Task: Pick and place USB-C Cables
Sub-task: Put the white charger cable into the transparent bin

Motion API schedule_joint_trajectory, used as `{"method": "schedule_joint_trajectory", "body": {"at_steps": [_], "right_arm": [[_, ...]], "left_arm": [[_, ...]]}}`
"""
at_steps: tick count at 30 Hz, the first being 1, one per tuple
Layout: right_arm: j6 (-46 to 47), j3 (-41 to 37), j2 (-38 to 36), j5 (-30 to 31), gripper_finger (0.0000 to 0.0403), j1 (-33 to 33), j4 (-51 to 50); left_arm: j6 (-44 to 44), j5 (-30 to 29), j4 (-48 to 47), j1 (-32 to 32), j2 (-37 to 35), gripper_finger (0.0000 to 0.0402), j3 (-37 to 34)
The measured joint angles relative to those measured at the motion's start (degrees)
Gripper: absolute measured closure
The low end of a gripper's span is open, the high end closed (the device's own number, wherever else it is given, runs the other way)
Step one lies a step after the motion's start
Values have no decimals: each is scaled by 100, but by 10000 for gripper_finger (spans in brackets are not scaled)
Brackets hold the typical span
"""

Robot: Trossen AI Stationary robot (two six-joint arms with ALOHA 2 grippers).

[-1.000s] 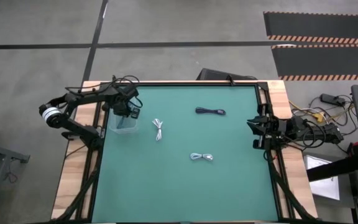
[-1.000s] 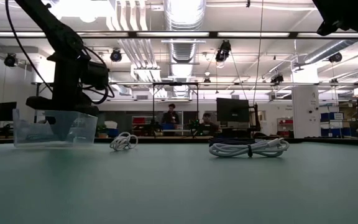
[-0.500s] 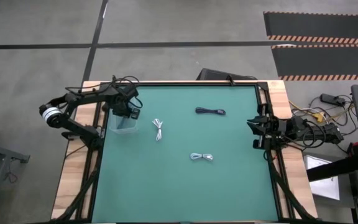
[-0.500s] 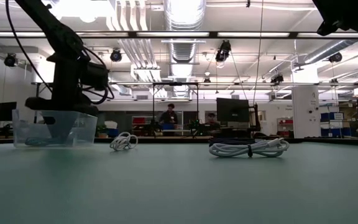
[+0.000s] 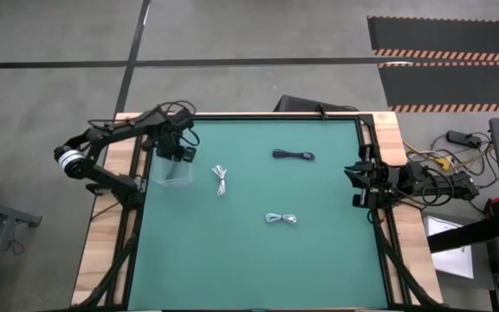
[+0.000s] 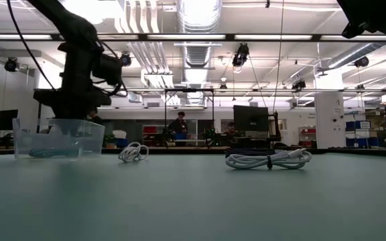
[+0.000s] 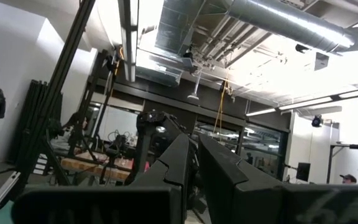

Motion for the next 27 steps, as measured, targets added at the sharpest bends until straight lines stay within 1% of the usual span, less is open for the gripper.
{"method": "schedule_joint_trajectory", "body": {"at_steps": [6,11,15,17,22,27], "right_arm": [[0,0,0,2,376,0,-2],[-57,0,0,4,376,0,-2],[-57,0,0,11,376,0,1],[-54,-1,0,11,376,0,2],[-34,-1,0,11,376,0,3],[-22,-1,0,13,376,0,33]], "left_arm": [[-266,31,-289,-391,-194,306,577],[-631,-117,83,-1092,-530,306,918],[-918,-154,934,-1862,-799,306,940],[-1056,-293,1347,-2282,-854,306,936],[-1203,-741,2450,-3253,-828,306,936],[-1203,-965,3374,-3946,-635,306,934]]}}
